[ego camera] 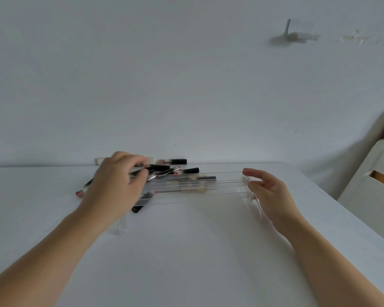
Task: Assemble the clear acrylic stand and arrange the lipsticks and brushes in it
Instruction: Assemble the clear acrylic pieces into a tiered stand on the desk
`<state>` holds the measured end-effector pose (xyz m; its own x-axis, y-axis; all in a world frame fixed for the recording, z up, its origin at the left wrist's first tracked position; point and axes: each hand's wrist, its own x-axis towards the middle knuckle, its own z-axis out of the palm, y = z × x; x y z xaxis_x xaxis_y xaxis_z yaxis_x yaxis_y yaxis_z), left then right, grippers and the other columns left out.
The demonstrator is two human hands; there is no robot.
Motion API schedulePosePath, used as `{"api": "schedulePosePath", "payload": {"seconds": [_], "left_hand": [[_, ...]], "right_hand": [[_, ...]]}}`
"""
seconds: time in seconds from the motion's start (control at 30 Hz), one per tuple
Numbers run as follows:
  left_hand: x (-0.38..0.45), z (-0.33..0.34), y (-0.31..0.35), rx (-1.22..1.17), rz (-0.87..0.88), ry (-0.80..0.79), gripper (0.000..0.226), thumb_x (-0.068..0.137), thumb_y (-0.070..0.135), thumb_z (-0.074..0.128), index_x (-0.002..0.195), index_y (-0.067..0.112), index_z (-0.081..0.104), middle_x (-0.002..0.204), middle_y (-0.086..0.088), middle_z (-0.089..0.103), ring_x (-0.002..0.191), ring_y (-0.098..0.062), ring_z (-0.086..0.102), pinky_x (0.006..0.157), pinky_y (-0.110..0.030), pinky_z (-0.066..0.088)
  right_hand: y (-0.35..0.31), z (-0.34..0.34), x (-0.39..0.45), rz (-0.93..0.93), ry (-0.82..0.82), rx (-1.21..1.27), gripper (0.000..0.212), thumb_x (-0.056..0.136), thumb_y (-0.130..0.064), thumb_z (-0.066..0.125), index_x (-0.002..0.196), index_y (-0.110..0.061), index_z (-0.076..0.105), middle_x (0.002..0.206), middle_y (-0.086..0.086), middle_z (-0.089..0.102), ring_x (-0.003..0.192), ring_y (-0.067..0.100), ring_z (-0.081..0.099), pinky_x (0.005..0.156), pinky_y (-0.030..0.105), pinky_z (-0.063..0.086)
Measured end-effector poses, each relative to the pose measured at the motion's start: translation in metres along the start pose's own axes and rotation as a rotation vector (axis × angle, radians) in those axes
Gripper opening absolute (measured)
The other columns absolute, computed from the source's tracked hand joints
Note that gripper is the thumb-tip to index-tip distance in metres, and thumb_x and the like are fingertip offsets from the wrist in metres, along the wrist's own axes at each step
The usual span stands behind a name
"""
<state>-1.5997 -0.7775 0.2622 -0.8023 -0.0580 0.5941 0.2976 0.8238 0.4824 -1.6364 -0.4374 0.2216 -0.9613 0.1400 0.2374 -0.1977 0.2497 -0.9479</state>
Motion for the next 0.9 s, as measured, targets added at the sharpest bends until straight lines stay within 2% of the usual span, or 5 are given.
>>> {"api": "schedulePosePath", "payload": {"seconds": [0.27, 0.43, 0.6, 0.7, 0.9], "left_hand": [[-0.012, 0.002, -0.027, -0.199, -0.408, -0.14, 0.024, 0.092, 0.029, 0.063, 0.115, 0.034, 0.067, 0.087, 0.005, 0.064, 0.068, -0.018, 0.062, 0.07, -0.032, 0.047], [-0.011, 0.002, -0.033, -0.249, -0.412, -0.196, 0.035, 0.09, 0.024, 0.061, 0.123, 0.036, 0.064, 0.084, 0.009, 0.065, 0.059, -0.014, 0.059, 0.071, -0.032, 0.047], [-0.012, -0.002, -0.035, -0.283, -0.421, -0.233, 0.045, 0.088, 0.02, 0.059, 0.131, 0.035, 0.062, 0.079, 0.015, 0.062, 0.058, -0.012, 0.058, 0.076, -0.034, 0.05], [-0.013, -0.004, -0.035, -0.326, -0.421, -0.244, 0.048, 0.088, 0.015, 0.058, 0.13, 0.035, 0.061, 0.086, 0.011, 0.061, 0.051, -0.009, 0.057, 0.07, -0.032, 0.051], [-0.014, -0.006, -0.04, -0.464, -0.506, -0.307, 0.045, 0.089, 0.017, 0.061, 0.127, 0.04, 0.06, 0.088, 0.003, 0.062, 0.054, -0.01, 0.061, 0.061, -0.027, 0.052]], "right_hand": [[0.005, 0.001, 0.001, -0.003, -0.021, 0.028, 0.044, 0.095, -0.005, 0.057, 0.108, -0.044, 0.073, 0.078, -0.013, 0.068, 0.061, 0.01, 0.055, 0.07, 0.029, 0.049], [0.007, 0.001, 0.0, 0.009, -0.021, 0.029, 0.043, 0.096, -0.006, 0.057, 0.109, -0.044, 0.073, 0.086, -0.007, 0.069, 0.06, 0.01, 0.054, 0.058, 0.029, 0.047], [0.007, 0.002, 0.001, 0.014, 0.004, 0.009, 0.037, 0.099, -0.014, 0.06, 0.106, -0.048, 0.072, 0.071, -0.016, 0.065, 0.052, 0.005, 0.052, 0.043, 0.016, 0.045], [0.008, 0.001, 0.0, 0.023, -0.006, -0.008, 0.035, 0.098, -0.022, 0.062, 0.108, -0.054, 0.068, 0.071, -0.013, 0.066, 0.051, 0.008, 0.054, 0.041, 0.023, 0.045], [0.005, 0.004, -0.005, 0.055, -0.049, -0.008, 0.043, 0.096, -0.012, 0.061, 0.108, -0.054, 0.064, 0.105, -0.033, 0.069, 0.048, 0.01, 0.048, 0.046, 0.027, 0.043]]}}
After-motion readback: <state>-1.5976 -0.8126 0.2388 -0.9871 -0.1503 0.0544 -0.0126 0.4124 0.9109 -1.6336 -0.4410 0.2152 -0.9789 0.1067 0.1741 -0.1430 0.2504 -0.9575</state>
